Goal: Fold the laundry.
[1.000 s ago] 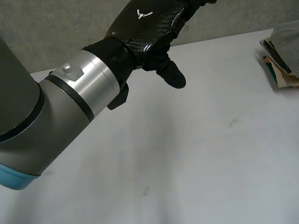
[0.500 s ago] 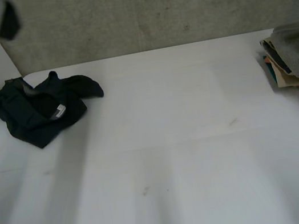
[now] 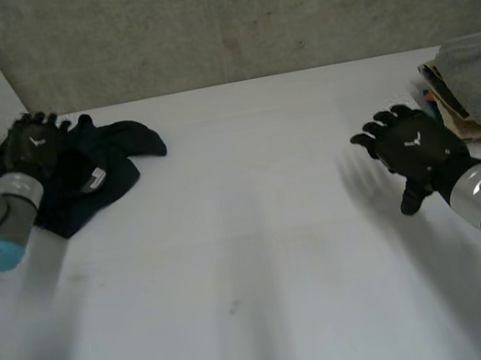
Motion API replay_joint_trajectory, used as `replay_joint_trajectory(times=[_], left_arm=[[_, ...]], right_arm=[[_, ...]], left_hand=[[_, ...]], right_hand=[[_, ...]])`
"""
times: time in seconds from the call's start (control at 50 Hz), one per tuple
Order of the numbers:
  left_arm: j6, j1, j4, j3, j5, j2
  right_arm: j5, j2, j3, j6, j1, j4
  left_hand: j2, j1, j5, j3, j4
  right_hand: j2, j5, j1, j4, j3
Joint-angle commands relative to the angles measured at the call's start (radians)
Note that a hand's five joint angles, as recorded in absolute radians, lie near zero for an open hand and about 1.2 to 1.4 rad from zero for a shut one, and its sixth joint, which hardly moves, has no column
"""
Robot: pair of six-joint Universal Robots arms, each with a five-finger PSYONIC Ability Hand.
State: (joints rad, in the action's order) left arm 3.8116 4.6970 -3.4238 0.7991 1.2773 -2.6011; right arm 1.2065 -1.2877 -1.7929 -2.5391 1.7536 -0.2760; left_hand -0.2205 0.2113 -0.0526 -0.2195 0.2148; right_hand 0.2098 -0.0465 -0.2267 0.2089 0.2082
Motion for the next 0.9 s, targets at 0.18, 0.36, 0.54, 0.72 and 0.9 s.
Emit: replay_joint_trajectory(times=[0.18, 0.36, 0.54, 0.72, 0.9], left_arm=[[-0.017, 0.032, -0.008, -0.304, -0.052, -0.249], [-0.067, -0.03, 0.0, -0.174, 0.065, -0.07], [-0.435, -0.211, -0.052, 0.141, 0.08, 0.441], [-0.504, -0.564, 0.021, 0.334, 0.071, 0.561], [-0.494, -0.699, 0.067, 0.365, 0.07, 0.405]], right_arm=[[0.002, -0.002, -0.131, -0.003, -0.011, -0.094], [0.002, -0.005, -0.137, -0.003, -0.011, -0.094], [0.005, -0.018, -0.138, -0.003, -0.012, -0.095], [0.011, -0.079, -0.149, -0.012, -0.048, -0.094], [0.011, -0.108, -0.145, -0.02, -0.115, -0.094]], left_hand=[[-0.859, 0.868, -0.852, -0.86, 0.865], [-1.176, 1.185, -1.169, -1.177, 1.181], [-1.176, 1.185, -1.169, -1.177, 1.181], [-1.176, 1.185, -1.169, -1.177, 1.181], [-0.751, 0.76, -0.744, -0.752, 0.757]], right_hand=[[-0.035, 0.047, 0.052, -0.034, -0.034], [-0.035, 0.047, 0.052, -0.034, -0.034], [-0.035, 0.047, 0.052, -0.034, -0.034], [-0.035, 0.047, 0.052, -0.034, -0.034], [-0.035, 0.047, 0.052, -0.034, -0.034]])
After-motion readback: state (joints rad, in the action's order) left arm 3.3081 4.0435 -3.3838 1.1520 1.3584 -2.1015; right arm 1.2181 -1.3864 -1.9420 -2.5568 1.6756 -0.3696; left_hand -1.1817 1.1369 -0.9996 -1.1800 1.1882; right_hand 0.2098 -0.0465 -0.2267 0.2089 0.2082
